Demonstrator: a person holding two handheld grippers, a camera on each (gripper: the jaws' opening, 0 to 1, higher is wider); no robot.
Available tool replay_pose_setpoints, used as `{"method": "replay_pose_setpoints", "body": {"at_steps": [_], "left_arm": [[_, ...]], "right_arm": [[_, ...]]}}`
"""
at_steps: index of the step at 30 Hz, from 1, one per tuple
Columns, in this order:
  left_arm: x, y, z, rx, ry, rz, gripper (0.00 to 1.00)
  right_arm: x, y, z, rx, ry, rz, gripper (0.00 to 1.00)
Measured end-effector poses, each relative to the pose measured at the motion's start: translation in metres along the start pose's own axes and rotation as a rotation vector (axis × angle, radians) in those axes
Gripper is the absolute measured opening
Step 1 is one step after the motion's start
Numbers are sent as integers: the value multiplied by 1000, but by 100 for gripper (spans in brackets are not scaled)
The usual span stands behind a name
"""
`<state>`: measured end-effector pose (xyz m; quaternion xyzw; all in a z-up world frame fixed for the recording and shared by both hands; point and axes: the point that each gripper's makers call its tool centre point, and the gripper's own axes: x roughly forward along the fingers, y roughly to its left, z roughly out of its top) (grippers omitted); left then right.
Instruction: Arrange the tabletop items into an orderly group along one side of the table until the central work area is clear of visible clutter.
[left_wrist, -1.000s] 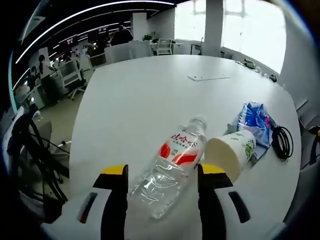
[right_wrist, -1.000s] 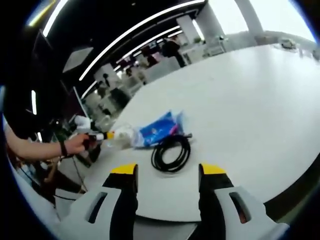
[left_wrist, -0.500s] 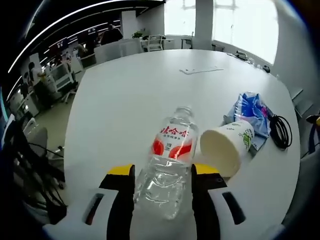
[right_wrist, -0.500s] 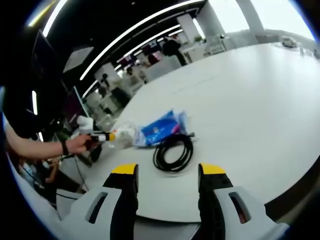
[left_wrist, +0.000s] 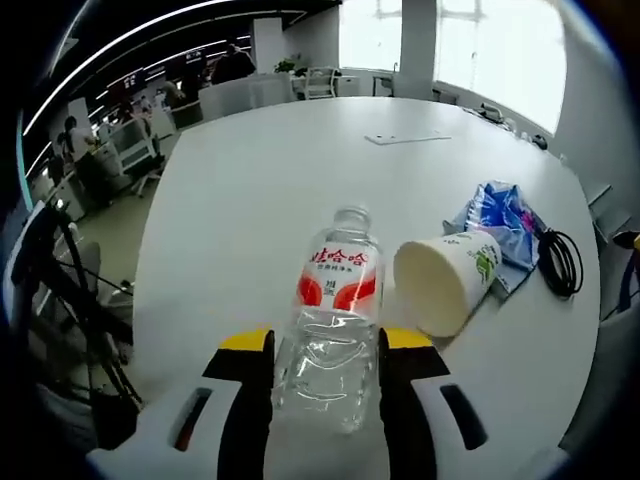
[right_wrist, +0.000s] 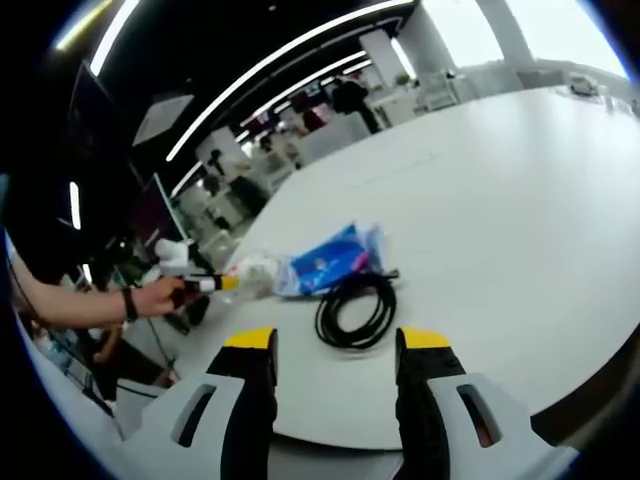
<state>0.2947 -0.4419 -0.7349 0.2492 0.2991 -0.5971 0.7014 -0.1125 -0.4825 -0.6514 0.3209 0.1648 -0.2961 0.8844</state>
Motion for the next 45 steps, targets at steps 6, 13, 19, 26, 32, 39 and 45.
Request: {"method": "replay_pose_setpoints", "body": {"at_steps": [6,13,19,26,32,39,45], "left_arm": [[-14,-1,-15,-56,9,30,40],[-27,-5,-32,-73,37,58,40],[-37,-11,-44,-97,64,82,40],[-47,-20,-57,-119,85,104,40],[-52,-26,-65,-140,97,124,40],[-57,-38,-75,-163,103,147,40],[-63,-50,-83,-188,104,159,40]], "right_arm": [[1,4,-1,-1,-1,17,45],[6,9,2,6,-12,41,44],[9,13,3,-21,-11,62,45],[10,15,2,-52,-2,86,45],[8,9,5,-49,-5,89,45],[9,4,8,-46,-9,101,46],[12,1,6,-44,7,119,45]]}}
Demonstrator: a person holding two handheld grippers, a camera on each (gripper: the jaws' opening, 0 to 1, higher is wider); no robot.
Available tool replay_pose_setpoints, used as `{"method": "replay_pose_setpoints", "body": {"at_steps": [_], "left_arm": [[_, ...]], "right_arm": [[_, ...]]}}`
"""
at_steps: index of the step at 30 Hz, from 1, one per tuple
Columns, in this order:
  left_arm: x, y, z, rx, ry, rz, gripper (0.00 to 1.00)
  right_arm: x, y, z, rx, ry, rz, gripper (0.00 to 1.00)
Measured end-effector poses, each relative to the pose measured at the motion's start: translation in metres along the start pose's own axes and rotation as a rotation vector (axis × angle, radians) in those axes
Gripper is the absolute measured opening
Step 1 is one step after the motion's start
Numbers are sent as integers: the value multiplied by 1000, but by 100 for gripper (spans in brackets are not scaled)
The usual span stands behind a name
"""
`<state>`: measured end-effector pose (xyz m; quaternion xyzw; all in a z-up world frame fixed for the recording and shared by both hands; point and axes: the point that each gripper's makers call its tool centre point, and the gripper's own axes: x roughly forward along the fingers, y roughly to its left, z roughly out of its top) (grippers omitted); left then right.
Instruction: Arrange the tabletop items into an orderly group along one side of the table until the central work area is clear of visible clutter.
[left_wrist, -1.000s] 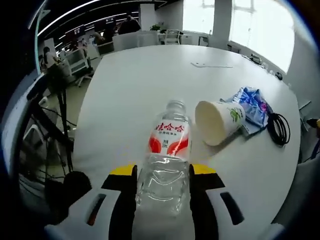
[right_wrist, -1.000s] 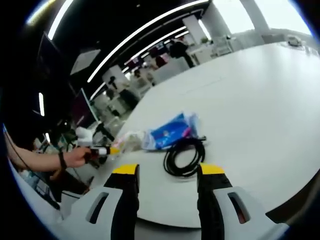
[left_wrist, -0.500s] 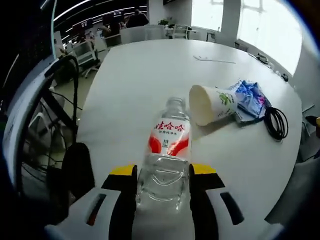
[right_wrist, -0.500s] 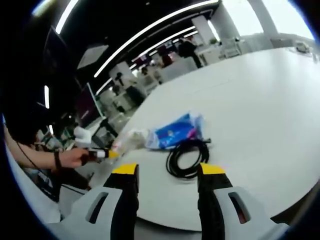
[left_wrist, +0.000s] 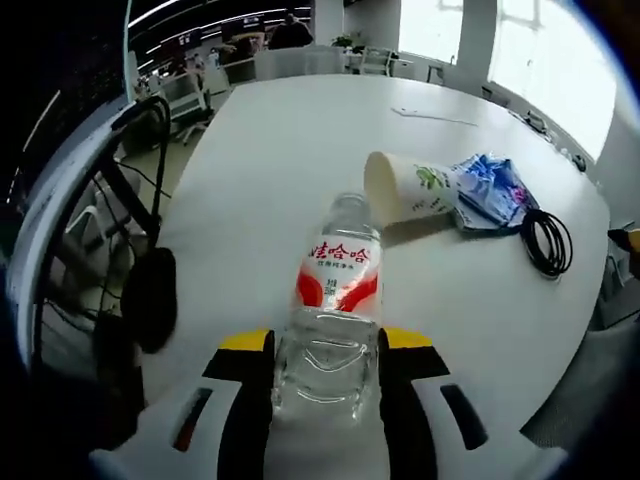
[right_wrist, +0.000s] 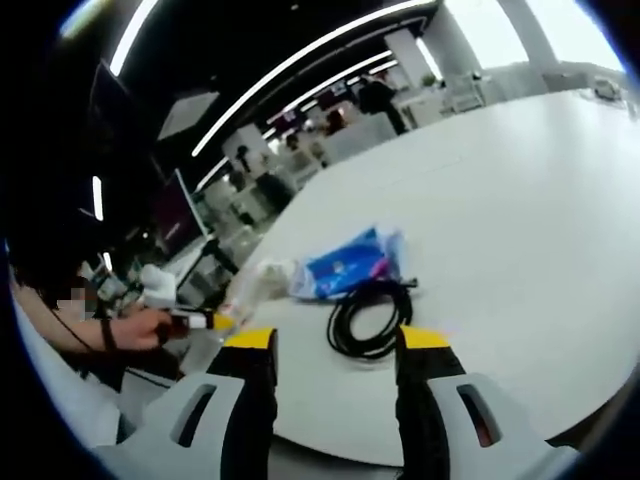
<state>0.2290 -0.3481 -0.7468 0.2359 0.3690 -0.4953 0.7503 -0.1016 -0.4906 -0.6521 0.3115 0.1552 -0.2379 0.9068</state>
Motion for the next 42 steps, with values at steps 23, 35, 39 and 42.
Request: {"method": "replay_pose_setpoints", "body": {"at_steps": [23,35,39,42], "left_arm": [[-31,-32,-45,-157,72,93,40],[-41,-49,-58,-178,83,93,40],[-43,-54,-61,-173,88,96,40],[-45,-58,-63,-183,96,98,40]], "right_arm": [[11,8,-1,-5,42,75,45],[13,7,-4,7,43,87,45],[14,6,-5,18,39,87,45],[14,5,-5,25,35,89,45]]}}
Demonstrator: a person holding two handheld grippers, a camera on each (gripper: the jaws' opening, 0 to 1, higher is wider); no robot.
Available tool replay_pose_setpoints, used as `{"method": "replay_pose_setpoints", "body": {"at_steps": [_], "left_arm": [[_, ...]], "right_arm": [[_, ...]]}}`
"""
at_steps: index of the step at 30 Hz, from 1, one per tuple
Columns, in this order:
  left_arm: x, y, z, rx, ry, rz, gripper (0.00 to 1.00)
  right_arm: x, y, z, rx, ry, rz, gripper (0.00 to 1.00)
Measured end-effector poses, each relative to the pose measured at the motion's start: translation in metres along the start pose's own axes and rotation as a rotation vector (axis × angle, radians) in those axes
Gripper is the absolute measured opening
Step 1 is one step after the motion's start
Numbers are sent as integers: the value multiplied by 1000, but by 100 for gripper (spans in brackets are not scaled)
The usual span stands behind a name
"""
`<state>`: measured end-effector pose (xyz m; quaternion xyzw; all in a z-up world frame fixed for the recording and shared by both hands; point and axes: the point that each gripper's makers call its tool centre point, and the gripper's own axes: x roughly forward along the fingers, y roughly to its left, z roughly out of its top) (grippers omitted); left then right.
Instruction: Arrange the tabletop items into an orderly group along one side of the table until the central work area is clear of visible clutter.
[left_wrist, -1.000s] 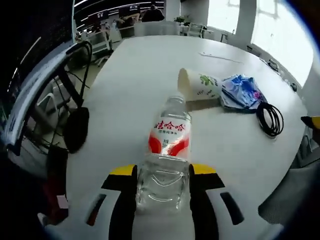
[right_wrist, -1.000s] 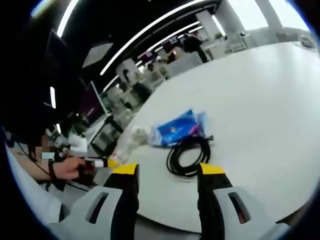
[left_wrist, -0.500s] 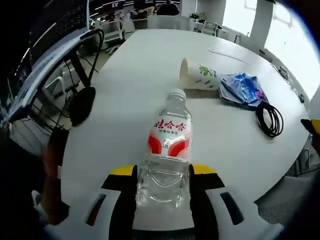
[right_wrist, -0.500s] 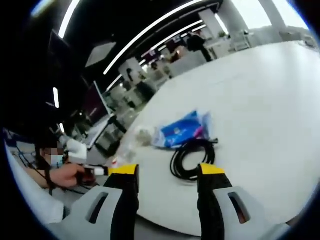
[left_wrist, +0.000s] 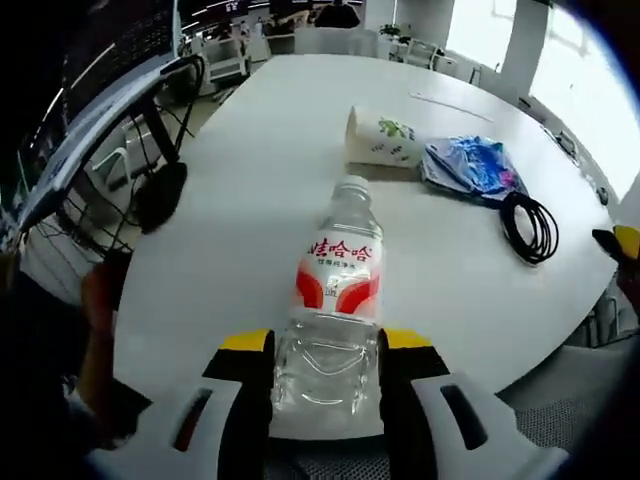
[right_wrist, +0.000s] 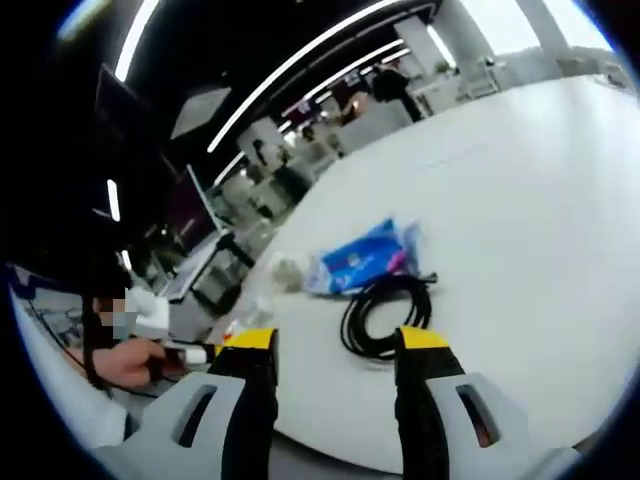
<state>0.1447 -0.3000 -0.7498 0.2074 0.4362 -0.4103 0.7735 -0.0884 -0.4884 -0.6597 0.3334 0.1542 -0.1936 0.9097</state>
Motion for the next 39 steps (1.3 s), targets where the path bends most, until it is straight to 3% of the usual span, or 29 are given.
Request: {"method": "replay_pose_setpoints", "body": {"at_steps": [9,15,21,29,32,39], "left_arm": [[-2,-4,-6,-9,33,-3,41],[-2,-6,-3,-23,32,-83,42],[0,-4,6,-15,31,-94,45],[10,-14,32,63,32,-115,48],[16,-18,34,123,67,-123,50],[29,-27,36,168,125,-151,54]], "right_arm": [[-3,-6,3,17,-20,0,44],[-7,-7,5,19,-31,0,44],[-14,-12,0,31,-37,-14,44],[-21,-18,-3,39,-40,-33,44],[-23,-21,-5,45,-34,-43,44],[-24,-27,5,46,-55,-56,44]]}}
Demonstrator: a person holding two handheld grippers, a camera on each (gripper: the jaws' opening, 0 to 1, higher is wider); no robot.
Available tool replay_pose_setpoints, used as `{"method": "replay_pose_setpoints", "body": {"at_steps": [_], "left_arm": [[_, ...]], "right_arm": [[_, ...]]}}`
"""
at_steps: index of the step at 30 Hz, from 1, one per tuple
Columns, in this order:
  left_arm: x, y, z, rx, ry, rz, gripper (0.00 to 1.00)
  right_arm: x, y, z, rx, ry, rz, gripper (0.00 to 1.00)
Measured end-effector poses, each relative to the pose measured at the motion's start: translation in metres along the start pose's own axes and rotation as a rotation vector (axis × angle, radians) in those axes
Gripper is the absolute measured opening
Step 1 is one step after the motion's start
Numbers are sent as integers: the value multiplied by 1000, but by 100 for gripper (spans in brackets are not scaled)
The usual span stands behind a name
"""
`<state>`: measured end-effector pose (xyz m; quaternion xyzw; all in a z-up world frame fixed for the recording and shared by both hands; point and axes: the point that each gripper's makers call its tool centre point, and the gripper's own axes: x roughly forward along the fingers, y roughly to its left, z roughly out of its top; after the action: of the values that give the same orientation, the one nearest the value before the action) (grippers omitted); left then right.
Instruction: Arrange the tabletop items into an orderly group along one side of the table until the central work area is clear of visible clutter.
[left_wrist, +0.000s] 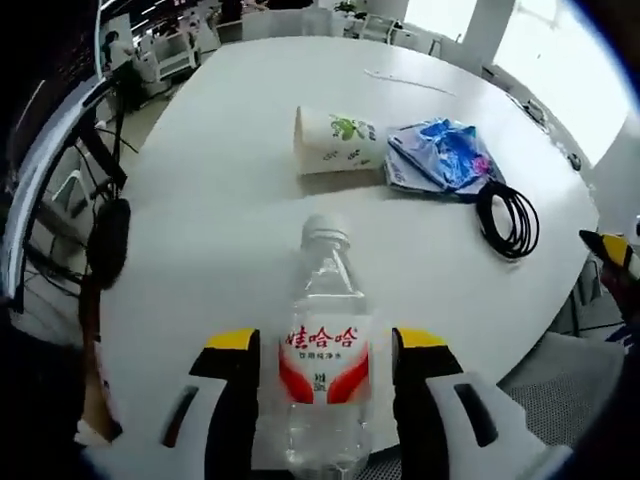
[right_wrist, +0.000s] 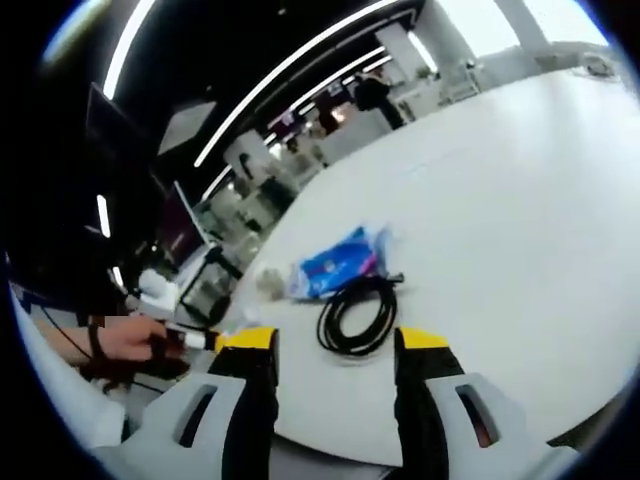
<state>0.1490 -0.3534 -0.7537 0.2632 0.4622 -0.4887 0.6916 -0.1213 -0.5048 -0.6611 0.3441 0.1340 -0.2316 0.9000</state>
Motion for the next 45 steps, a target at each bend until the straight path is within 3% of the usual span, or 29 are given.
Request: {"method": "replay_pose_setpoints", "body": {"at_steps": [5,7,8,10,11,16,35,45], "left_arm": [[10,-6,-1,14,51,-33,59],[11,-8,-2,30,60,-31,52],[11,-1,-1,85,51,3,44],[10,-5,0,63,41,-18,40],[12,-7,5,56,24,-47,40],[11,-4,3,20,26,-49,39],[-10,4,14,-9,-70,-12,39],[-24,10,19,-38,-128,16,39]], "right_arm": [[-2,-2,2,-1,-3,-7,45],[-2,-3,2,-2,0,-9,45],[-3,-4,1,-3,3,-10,45],[-3,-4,1,-4,3,-10,45],[-4,-3,1,-2,2,-11,45],[-4,-3,0,0,2,-12,45],[5,3,-4,-15,29,11,44],[14,6,3,-26,36,29,44]]}}
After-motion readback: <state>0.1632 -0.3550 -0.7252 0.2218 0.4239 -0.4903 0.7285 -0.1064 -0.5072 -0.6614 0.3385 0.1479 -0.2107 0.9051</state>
